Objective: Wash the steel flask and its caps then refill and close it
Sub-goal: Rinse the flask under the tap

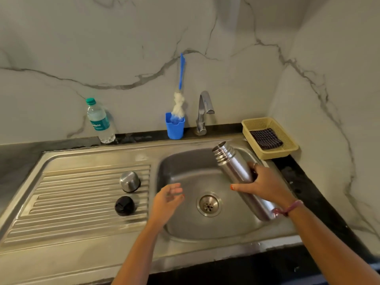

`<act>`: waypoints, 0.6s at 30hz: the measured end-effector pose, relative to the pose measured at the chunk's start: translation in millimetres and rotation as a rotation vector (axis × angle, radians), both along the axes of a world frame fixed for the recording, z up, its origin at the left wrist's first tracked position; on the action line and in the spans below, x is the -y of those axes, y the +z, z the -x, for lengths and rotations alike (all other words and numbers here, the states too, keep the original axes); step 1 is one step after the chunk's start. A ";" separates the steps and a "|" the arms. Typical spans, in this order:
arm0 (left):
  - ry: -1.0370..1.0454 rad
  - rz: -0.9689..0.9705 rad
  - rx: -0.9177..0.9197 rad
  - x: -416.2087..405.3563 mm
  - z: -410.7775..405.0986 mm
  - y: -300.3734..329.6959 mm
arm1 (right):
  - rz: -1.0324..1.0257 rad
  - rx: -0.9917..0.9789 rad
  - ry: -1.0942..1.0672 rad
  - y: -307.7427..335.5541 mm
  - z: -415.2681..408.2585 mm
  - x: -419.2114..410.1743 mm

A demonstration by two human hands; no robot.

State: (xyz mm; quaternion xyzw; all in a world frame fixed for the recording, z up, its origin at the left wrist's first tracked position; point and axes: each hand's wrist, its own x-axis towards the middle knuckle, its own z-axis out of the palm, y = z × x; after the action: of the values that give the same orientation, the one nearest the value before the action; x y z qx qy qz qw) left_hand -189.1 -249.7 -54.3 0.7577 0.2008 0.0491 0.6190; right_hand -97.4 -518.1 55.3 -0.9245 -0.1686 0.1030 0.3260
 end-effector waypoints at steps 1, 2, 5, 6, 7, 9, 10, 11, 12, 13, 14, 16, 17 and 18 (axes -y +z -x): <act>0.033 0.014 -0.005 -1.5 2.0 -4.1 | 0.056 0.013 -0.001 -3.4 -3.7 7.0; 0.064 0.027 -0.012 -2.2 3.3 -7.5 | 0.097 0.019 -0.004 -7.4 -7.4 13.2; 0.133 0.064 -0.047 -2.3 6.5 -15.5 | 0.181 0.007 0.001 -18.5 -17.0 27.3; 0.148 0.070 -0.057 -2.4 7.1 -18.0 | 0.192 0.006 0.007 -20.5 -19.4 30.4; 0.159 0.076 -0.062 -2.6 7.5 -20.2 | 0.203 0.010 0.013 -22.0 -21.5 32.6; 0.173 0.083 -0.072 -2.3 8.7 -22.0 | 0.226 0.014 0.022 -24.4 -25.7 36.0; 0.179 0.084 -0.077 -2.1 9.2 -22.3 | 0.236 0.010 0.025 -25.7 -27.3 37.2; 0.187 0.088 -0.076 -1.8 9.9 -22.3 | 0.250 0.007 0.031 -26.9 -28.5 38.4; 0.197 0.090 -0.074 -1.7 10.5 -22.4 | 0.272 0.011 0.040 -28.4 -30.0 39.4; 0.208 0.097 -0.072 -1.8 11.6 -22.9 | 0.305 0.021 0.050 -29.4 -31.1 40.1; 0.218 0.107 -0.071 -1.8 12.7 -23.2 | 0.340 0.034 0.059 -30.3 -32.4 40.6; 0.233 0.120 -0.069 -1.9 15.3 -24.5 | 0.406 0.072 0.085 -31.7 -34.8 41.3; 0.236 0.121 -0.073 -2.1 16.6 -25.5 | 0.436 0.094 0.097 -32.9 -36.4 41.5; 0.239 0.121 -0.079 -2.2 17.7 -26.3 | 0.459 0.111 0.104 -34.7 -38.2 42.0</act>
State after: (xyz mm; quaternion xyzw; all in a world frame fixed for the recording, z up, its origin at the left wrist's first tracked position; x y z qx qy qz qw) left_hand -206.8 -247.5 -80.5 0.6910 0.3163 0.0805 0.6450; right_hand -59.2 -560.1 20.6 -0.9687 -0.2057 0.1041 0.0917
